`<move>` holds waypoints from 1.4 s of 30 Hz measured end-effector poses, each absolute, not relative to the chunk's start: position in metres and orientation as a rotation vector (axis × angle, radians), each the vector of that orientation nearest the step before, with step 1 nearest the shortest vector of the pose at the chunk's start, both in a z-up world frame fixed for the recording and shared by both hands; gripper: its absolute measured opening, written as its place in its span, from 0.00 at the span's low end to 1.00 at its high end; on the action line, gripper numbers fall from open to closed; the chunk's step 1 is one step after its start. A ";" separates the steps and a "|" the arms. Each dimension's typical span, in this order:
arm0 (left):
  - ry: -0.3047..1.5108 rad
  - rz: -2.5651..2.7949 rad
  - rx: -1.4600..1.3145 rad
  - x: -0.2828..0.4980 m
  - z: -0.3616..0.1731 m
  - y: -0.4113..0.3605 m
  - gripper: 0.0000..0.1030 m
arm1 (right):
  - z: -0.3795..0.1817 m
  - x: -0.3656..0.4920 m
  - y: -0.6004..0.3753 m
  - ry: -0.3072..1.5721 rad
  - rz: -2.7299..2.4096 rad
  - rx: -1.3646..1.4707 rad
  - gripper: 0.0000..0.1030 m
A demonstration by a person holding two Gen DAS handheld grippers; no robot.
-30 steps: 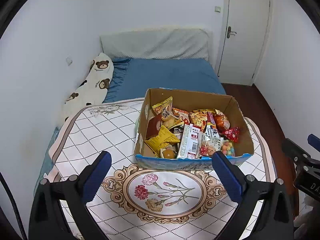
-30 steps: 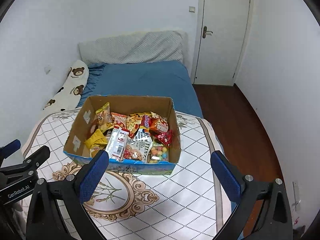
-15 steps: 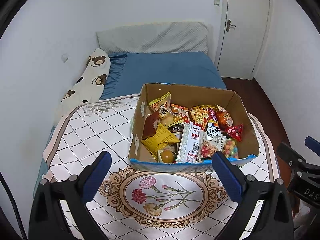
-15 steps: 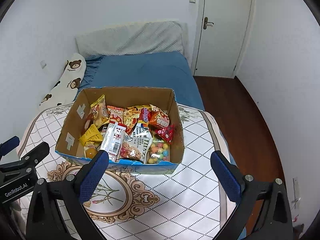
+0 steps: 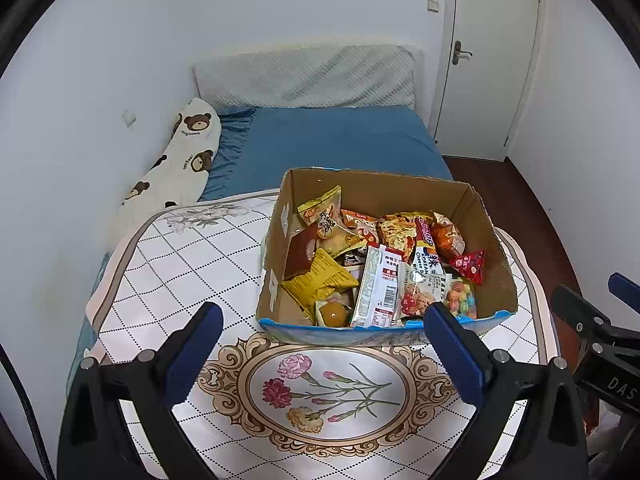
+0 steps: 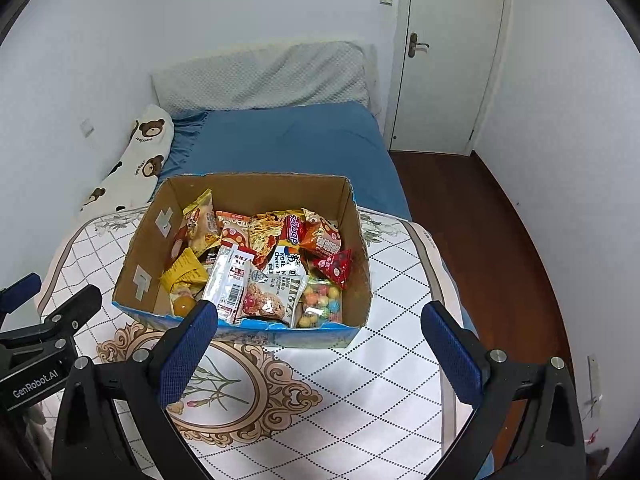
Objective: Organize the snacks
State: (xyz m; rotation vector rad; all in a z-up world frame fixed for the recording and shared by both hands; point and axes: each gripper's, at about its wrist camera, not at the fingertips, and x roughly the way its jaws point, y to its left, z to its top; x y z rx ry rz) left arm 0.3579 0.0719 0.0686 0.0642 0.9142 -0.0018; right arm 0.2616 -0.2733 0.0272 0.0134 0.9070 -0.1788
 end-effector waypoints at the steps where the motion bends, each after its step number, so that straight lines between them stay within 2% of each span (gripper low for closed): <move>1: 0.913 -0.002 0.064 0.358 0.069 0.072 1.00 | 0.028 0.261 -0.273 0.907 -0.179 0.015 1.00; 42: 0.908 0.003 0.072 0.350 0.076 0.069 1.00 | 0.025 0.248 -0.272 0.921 -0.184 0.051 1.00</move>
